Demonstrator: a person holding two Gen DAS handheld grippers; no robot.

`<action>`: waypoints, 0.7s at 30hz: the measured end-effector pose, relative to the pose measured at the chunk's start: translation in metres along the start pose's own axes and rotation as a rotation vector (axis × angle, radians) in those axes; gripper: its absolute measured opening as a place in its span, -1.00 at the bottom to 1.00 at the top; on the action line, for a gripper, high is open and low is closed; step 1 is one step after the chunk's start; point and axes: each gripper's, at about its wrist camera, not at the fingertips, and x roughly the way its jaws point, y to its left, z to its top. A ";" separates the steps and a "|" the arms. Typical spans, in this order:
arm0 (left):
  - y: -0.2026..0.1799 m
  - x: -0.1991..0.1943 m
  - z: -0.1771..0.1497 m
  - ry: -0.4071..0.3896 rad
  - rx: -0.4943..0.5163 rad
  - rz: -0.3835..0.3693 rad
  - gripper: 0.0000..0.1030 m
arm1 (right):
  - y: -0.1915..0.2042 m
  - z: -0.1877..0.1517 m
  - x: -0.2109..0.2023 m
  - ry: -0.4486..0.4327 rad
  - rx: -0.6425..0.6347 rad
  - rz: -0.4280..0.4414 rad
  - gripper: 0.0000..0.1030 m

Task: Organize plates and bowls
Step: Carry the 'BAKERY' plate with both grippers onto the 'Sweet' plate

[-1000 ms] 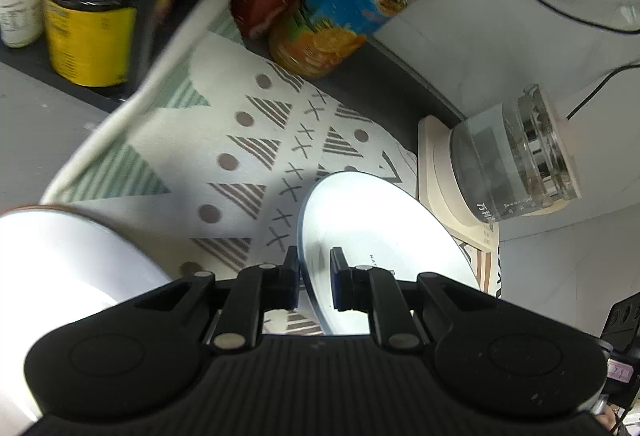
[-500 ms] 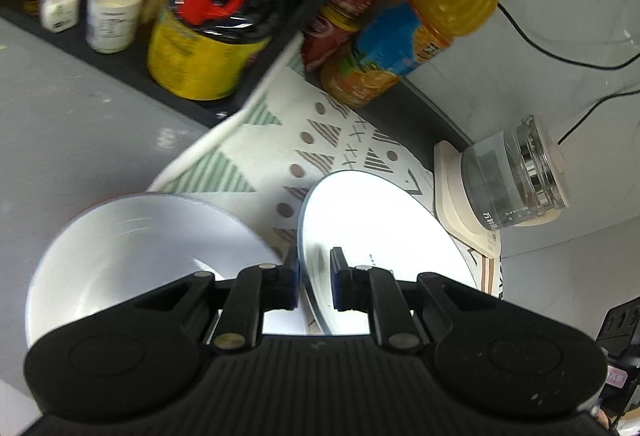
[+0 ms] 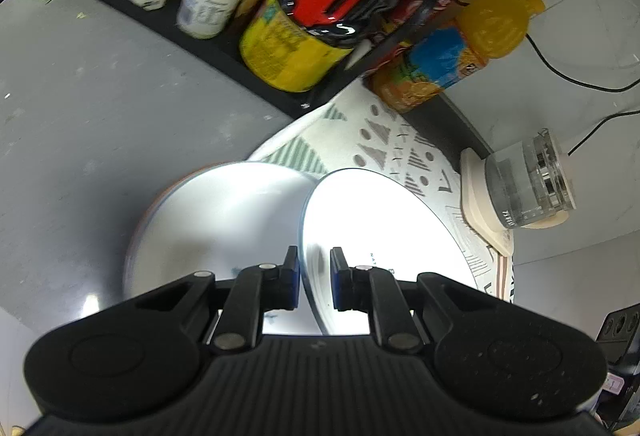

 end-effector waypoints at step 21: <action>0.052 0.002 -0.017 0.049 0.012 0.067 -0.75 | 0.035 -0.031 0.028 0.045 -0.051 -0.046 -0.80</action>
